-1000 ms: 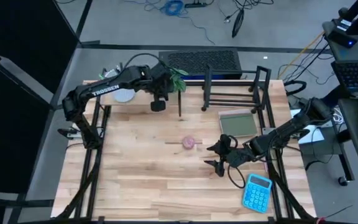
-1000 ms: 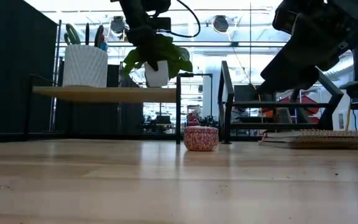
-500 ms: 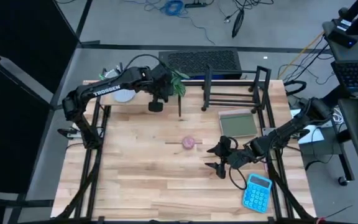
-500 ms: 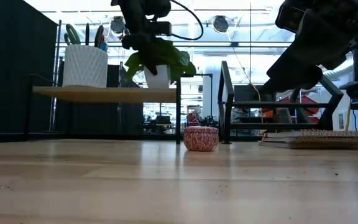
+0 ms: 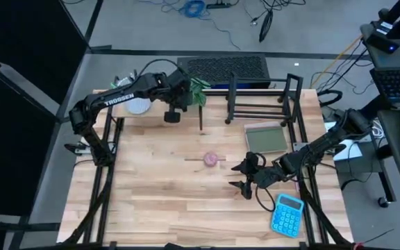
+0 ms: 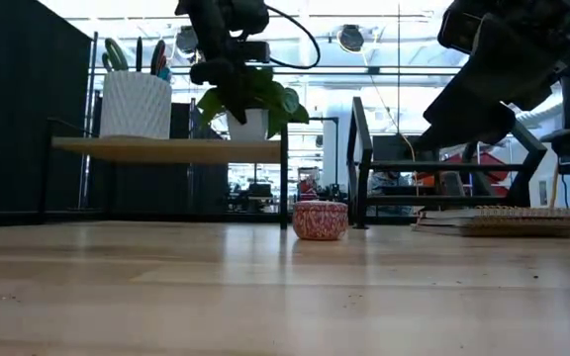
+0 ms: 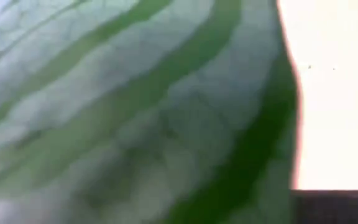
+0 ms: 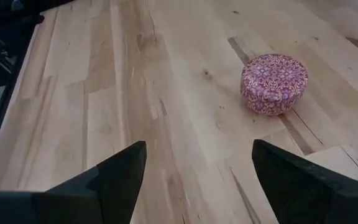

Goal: Stock shelves
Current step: Put the white vase plant on the shelf

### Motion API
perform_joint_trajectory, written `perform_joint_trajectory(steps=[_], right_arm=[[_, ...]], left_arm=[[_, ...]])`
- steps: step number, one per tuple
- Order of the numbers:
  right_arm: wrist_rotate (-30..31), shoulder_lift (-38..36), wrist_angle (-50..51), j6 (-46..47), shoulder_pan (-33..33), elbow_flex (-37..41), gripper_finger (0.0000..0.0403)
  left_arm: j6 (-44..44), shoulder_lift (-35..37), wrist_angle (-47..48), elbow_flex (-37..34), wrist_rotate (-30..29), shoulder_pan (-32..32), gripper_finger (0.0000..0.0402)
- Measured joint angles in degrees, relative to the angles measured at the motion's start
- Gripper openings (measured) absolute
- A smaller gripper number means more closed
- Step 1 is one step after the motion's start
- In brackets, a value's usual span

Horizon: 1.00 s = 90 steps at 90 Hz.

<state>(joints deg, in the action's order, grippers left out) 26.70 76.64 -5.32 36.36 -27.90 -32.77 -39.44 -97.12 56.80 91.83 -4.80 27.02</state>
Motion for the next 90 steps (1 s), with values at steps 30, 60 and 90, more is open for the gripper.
perform_joint_trajectory(steps=[30,60,90], right_arm=[[-0.02,0.0,0.44,0.02,0.04,-0.02,0.0276],[-1.16,0.0,0.45,0.04,0.04,-0.02,0.0276],[-1.18,0.0,0.44,0.31,0.04,-0.02,0.0276]], left_arm=[[0.26,0.0,-0.19,1.68,-0.18,-0.84,0.0001],[1.48,0.02,-0.2,1.75,-1.61,-1.01,0.0101],[1.5,2.25,0.15,3.36,-4.86,-3.52,0.0168]])
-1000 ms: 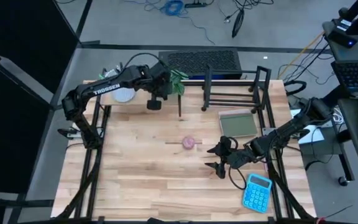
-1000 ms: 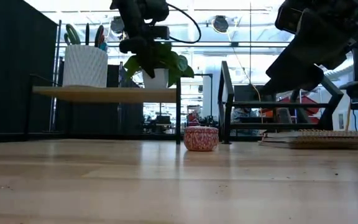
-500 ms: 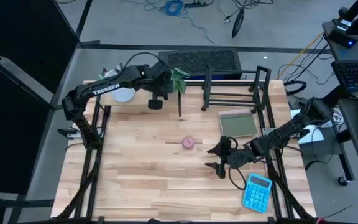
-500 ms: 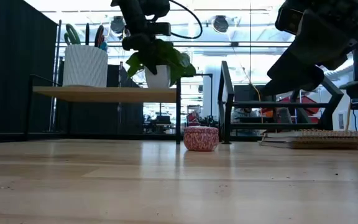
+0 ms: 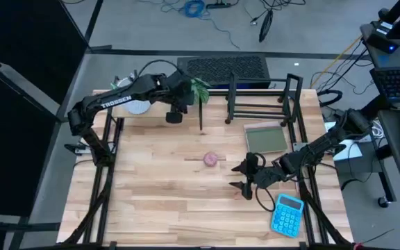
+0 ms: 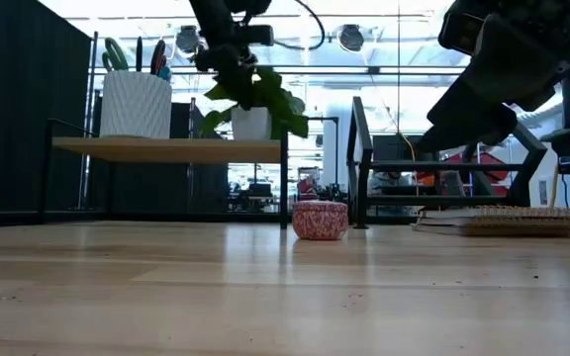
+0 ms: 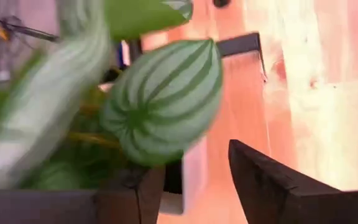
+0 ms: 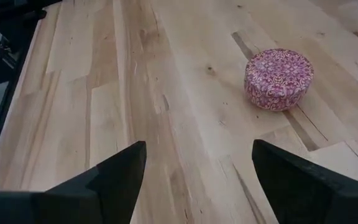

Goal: Stock shelves
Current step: Put the white vase plant on the shelf, then move the red scented candle to the the top center

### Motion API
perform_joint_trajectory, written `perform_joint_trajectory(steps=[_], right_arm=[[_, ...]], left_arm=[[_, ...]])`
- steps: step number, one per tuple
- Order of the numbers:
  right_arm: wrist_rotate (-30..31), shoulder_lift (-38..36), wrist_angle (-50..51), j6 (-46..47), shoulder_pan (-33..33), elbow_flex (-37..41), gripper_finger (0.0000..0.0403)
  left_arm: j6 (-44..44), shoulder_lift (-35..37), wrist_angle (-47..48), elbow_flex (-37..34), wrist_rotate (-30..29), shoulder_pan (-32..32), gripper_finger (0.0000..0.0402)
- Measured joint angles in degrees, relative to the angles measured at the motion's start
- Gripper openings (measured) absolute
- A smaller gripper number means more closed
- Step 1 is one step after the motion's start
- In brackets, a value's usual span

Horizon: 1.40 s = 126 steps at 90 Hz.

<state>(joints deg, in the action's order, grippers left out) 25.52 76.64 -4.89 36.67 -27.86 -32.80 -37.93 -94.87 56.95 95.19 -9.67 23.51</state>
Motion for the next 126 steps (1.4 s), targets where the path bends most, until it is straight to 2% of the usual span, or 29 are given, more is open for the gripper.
perform_joint_trajectory(steps=[14,26,39,54,69,86,105,126], right_arm=[[-0.04,-0.01,0.01,0.19,0.0,0.0,0.0276],[-0.08,-0.02,0.0,-0.28,0.0,0.0,0.0276],[-0.07,-0.02,-0.02,-1.45,0.0,0.0,0.0276],[-0.05,-0.04,-0.85,-5.15,0.15,-0.02,0.0276],[-0.09,-0.02,-0.85,-4.36,1.01,-0.02,0.0276],[-0.02,2.29,-5.05,-4.72,2.05,-0.02,0.0276],[-0.08,10.85,-13.02,-5.95,2.01,-0.02,0.0276],[1.05,13.03,-12.76,-2.74,1.9,0.0,0.0276]], left_arm=[[0.01,1.57,1.25,3.61,-4.06,-1.37,0.0174],[0.43,3.49,1.11,6.66,-4.42,-3.12,0.0174],[4.94,4.74,1.2,9.59,-4.56,-6.44,0.0174],[14.34,4.87,5.7,13.38,-4.38,-13.87,0.0174],[24.65,4.85,8.95,12.63,-3.89,-23.63,0.0174],[35.86,4.85,3.16,3.71,-2.13,-32.1,0.0173],[43.62,4.71,-22.0,-15.78,1.25,-39.51,0.0173],[50.05,2.21,-45.79,-31.14,2.15,-40.03,0.0173]])
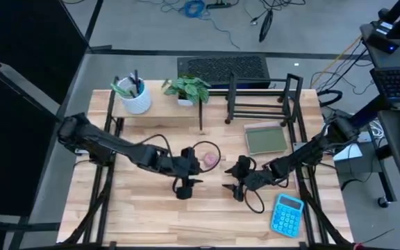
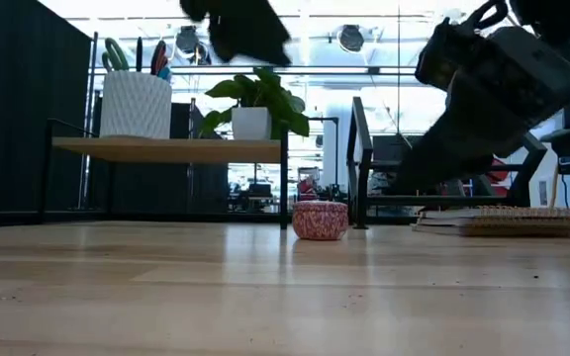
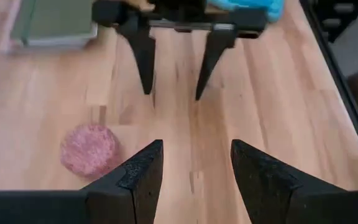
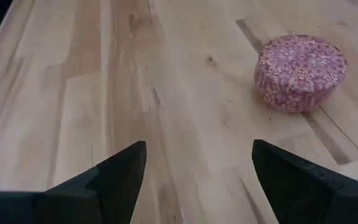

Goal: Stock shelves
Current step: Move the red scented candle to the the top center

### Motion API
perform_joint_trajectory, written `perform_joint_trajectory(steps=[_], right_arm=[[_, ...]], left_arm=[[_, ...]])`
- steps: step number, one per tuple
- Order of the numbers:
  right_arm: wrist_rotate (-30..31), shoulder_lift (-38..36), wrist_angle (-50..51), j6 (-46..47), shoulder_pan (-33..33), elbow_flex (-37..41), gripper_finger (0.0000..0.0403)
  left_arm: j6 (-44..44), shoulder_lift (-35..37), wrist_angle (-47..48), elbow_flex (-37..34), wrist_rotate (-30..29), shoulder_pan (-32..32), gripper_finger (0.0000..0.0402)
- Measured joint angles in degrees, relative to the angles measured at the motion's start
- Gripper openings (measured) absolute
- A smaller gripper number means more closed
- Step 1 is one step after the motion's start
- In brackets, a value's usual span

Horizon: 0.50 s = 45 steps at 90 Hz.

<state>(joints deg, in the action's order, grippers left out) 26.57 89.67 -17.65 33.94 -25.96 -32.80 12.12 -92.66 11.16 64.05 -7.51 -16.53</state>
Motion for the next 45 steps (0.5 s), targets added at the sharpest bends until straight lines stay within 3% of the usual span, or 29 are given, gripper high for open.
perform_joint_trajectory(steps=[29,45], right_arm=[[7.42,0.02,2.6,9.09,-0.17,0.0,0.0276],[7.66,0.0,3.0,11.77,-0.31,0.0,0.0276]], left_arm=[[7.16,-16.13,-10.47,-2.62,-0.41,0.38,0.0173],[16.38,-19.31,-10.93,-2.44,-4.8,1.43,0.0173]])
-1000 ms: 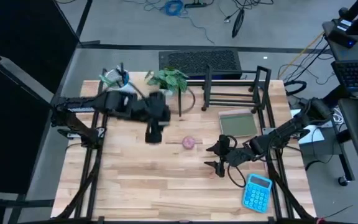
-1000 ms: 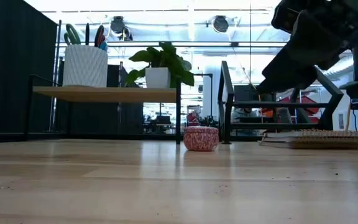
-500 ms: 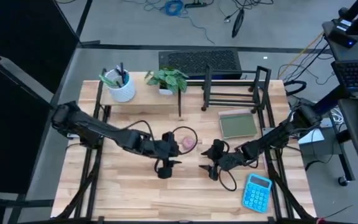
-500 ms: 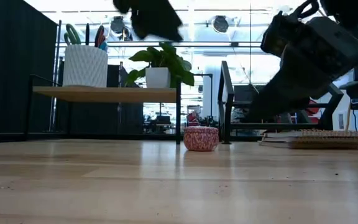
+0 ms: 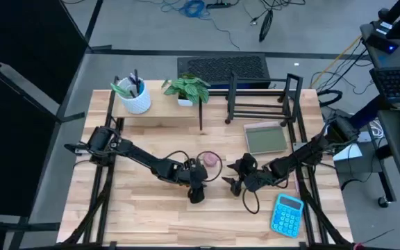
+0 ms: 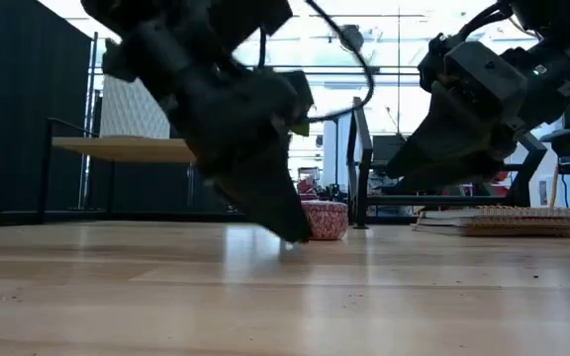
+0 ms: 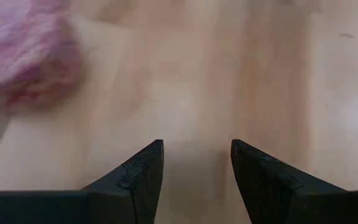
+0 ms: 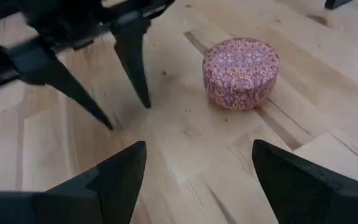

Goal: Stock shelves
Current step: Move the red scented candle to the the top center

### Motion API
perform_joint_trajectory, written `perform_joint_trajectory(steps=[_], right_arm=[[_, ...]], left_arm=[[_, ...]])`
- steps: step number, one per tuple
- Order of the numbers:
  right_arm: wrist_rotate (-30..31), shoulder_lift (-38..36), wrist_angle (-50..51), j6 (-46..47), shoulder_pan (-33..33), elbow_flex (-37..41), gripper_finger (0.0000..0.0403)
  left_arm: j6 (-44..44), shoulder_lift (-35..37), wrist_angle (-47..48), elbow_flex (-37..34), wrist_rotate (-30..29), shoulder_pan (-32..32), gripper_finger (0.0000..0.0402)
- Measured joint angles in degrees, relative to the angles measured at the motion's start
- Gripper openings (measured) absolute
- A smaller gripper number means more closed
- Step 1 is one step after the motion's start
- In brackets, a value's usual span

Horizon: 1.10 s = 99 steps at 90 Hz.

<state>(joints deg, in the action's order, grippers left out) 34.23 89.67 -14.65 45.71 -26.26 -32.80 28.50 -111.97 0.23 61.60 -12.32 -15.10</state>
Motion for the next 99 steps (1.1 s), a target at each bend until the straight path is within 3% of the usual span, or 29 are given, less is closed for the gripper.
perform_joint_trajectory(steps=[39,60,72,88,99], right_arm=[[0.1,0.0,0.24,1.97,-1.77,0.0,0.0276],[0.36,0.02,-0.96,-0.58,-1.77,0.0,0.0276],[0.4,1.58,-6.35,-6.8,-1.74,0.0,0.0276],[0.29,8.46,-18.75,-12.28,1.57,-0.05,0.0276],[0.67,12.62,-17.99,-11.89,4.44,-1.05,0.0267]], left_arm=[[2.6,-0.25,-5.91,0.17,-6.49,6.02,0.0173],[-4.41,-0.25,-9.36,0.23,-6.03,9.97,0.0173],[-6.33,1.34,-6.01,0.41,-5.08,9.63,0.0173],[-6.74,8.54,3.96,0.48,-4.76,5.22,0.0173],[-6.93,13.77,11.78,0.5,-6.75,1.66,0.0173]])
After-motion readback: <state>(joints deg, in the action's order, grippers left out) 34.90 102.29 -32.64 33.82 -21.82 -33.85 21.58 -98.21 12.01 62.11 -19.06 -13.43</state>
